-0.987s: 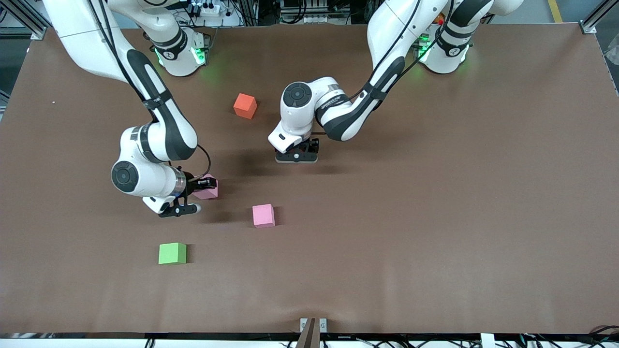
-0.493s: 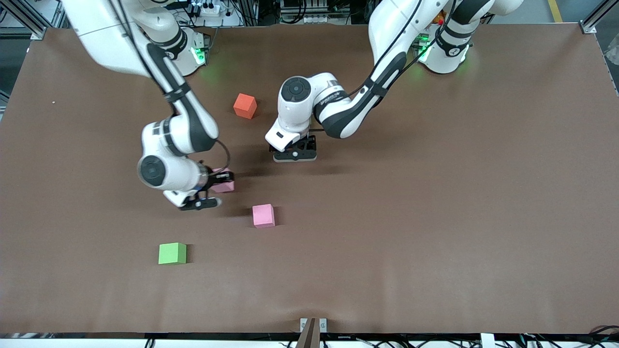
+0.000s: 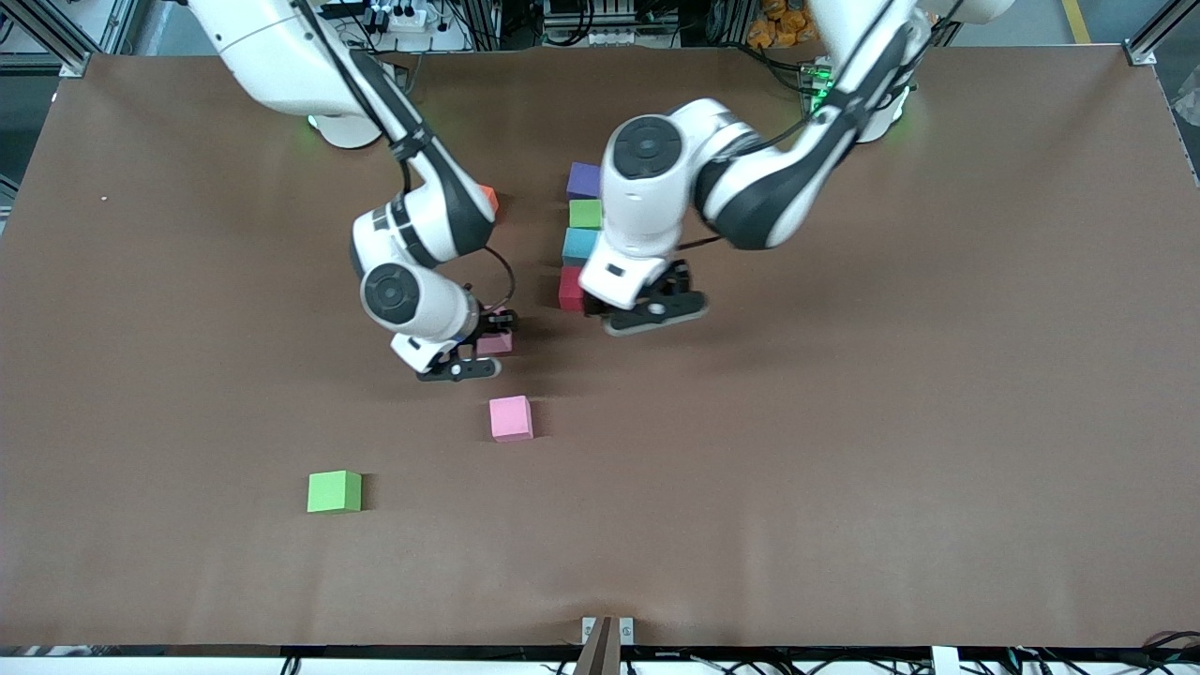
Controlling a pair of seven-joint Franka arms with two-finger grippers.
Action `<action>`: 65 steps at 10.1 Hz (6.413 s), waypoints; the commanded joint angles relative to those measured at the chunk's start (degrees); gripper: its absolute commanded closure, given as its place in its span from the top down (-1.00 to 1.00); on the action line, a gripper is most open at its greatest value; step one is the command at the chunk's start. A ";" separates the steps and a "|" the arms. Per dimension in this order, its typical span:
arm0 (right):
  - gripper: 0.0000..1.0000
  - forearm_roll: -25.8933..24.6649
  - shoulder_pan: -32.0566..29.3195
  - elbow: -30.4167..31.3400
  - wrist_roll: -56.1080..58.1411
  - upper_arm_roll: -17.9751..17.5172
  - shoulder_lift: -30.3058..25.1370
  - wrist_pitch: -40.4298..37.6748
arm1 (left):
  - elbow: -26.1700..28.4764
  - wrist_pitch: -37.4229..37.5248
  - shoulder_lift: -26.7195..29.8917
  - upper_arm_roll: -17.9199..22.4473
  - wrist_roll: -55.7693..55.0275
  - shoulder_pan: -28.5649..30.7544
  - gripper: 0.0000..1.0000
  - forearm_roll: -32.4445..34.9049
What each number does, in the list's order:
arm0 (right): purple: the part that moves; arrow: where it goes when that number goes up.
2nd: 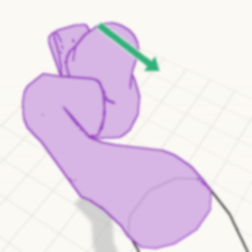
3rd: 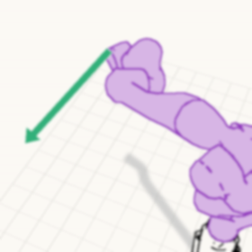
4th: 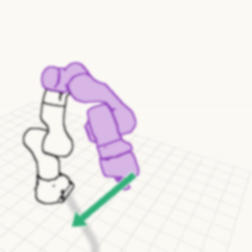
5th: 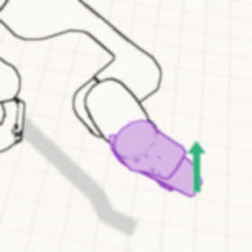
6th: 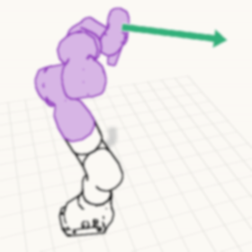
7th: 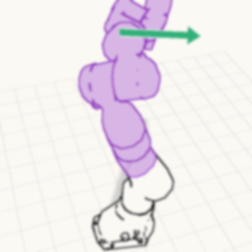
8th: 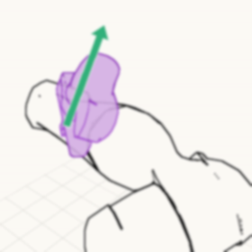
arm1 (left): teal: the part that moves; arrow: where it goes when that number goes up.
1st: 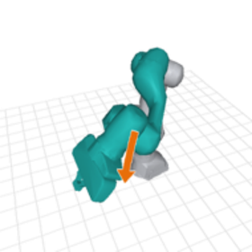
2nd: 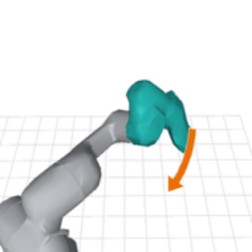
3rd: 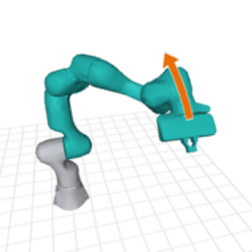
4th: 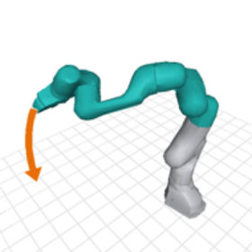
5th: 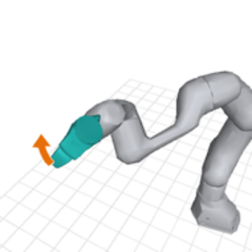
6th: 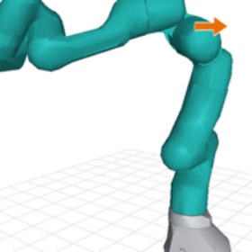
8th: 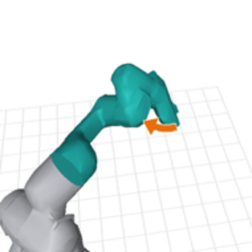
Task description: Arrange blocks into number 1
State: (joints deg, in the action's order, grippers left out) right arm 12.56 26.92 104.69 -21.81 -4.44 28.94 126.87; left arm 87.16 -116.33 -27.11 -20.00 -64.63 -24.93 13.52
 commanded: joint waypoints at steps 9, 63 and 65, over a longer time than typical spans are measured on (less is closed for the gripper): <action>-1.00 0.97 8.50 -11.18 -12.56 0.39 11.48 5.74 | 2.75 9.80 7.15 -4.00 35.51 23.77 1.00 0.89; 1.00 -10.19 -27.98 -20.05 22.42 0.74 -30.09 -46.63 | 0.82 28.79 27.90 15.96 50.39 21.15 1.00 -14.58; 1.00 -10.19 -28.06 -19.97 22.42 0.74 -30.09 -46.71 | 0.82 28.70 27.90 15.87 54.93 21.15 1.00 -12.74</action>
State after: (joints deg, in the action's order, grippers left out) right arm 3.11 -0.59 85.84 0.82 -3.30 -1.71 80.72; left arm 88.92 -88.60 0.96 -4.22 -13.06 -3.29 -1.36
